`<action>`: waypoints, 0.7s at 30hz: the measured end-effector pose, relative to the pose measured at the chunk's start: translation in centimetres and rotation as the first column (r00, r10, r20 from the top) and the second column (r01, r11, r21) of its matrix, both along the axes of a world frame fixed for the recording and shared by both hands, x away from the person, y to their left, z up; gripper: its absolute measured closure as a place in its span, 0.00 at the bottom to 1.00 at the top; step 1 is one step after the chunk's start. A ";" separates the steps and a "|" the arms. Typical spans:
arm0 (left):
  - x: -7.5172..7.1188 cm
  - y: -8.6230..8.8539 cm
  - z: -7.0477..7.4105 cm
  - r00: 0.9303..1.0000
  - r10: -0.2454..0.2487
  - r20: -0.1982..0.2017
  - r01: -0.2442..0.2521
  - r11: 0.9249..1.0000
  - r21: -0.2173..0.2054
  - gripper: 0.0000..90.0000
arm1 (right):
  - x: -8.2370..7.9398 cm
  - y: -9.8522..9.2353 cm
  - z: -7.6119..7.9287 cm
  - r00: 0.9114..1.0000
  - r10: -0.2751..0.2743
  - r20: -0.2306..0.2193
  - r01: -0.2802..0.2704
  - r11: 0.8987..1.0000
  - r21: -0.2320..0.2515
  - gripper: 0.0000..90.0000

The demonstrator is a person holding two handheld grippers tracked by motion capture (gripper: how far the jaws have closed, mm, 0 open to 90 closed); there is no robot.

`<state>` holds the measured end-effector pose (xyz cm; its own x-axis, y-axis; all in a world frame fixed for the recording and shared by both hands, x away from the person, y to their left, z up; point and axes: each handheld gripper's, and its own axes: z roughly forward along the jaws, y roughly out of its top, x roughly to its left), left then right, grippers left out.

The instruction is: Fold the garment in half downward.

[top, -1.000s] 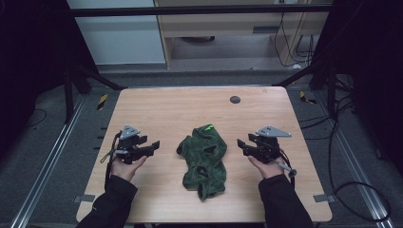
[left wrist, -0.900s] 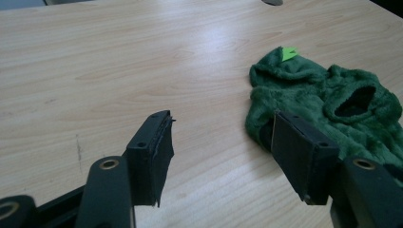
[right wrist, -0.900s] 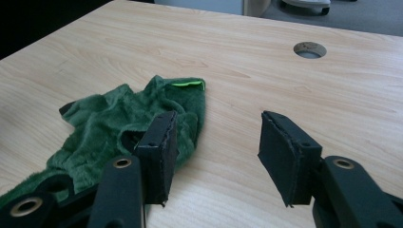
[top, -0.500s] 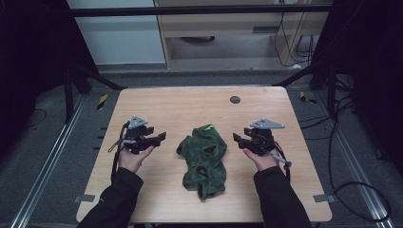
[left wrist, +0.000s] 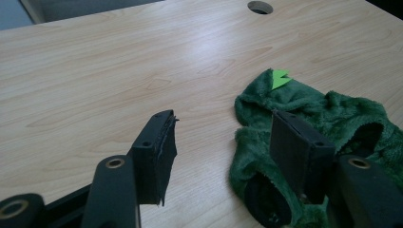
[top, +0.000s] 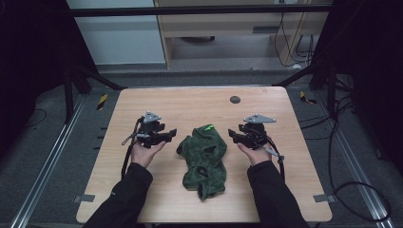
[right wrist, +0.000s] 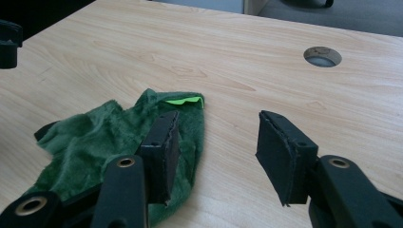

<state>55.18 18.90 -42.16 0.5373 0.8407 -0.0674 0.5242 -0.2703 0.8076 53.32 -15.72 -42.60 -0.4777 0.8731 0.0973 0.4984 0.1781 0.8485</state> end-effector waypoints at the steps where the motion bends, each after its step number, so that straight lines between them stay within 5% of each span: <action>1: 0.1 -0.2 -0.1 1.000 -0.001 -0.001 0.001 1.000 0.003 0.46 | 0.1 0.1 -0.1 1.000 -0.002 -0.004 0.002 1.000 0.000 0.55; 21: 2.0 -2.2 -2.9 0.996 -0.042 -0.074 0.044 0.999 0.026 0.48 | 2.1 1.3 -2.7 0.997 0.004 -0.077 -0.006 1.000 -0.025 0.56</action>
<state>57.14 16.66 -45.03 0.5674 0.8190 -0.0853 0.5692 -0.3154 0.7593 55.41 -14.41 -45.28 -0.4741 0.8733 0.1120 0.5610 0.2016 0.8029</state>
